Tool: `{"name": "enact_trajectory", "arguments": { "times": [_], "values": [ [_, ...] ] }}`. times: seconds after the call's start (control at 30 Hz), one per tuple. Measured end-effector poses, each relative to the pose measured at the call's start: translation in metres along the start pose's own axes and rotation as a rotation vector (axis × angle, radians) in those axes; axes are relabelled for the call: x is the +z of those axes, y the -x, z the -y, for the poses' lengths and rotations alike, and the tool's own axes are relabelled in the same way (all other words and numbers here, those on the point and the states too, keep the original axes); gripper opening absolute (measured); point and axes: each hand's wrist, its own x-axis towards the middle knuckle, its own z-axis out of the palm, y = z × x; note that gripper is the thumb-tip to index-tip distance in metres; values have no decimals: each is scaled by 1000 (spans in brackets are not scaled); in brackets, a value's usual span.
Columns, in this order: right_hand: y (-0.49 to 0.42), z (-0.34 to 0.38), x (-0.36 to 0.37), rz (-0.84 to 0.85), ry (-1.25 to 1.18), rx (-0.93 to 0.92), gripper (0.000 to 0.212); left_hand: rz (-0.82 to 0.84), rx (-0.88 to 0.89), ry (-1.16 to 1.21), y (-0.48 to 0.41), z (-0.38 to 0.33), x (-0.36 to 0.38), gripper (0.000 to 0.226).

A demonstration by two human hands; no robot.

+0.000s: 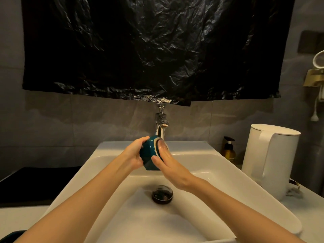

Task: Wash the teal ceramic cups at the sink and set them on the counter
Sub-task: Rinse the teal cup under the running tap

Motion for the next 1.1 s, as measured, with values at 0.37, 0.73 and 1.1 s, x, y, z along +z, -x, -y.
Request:
{"name": "enact_trajectory", "arguments": {
  "times": [0.37,0.73,1.1],
  "values": [
    [0,0,5,-2,-203,45,69,2,49,9,-1,7,6,28],
    [14,7,-7,63,-260,110,51,-15,127,-37,-1,1,2,25],
    [-5,-20,-50,-257,-967,664,46,259,636,-1013,10,23,16,22]
  ]
}}
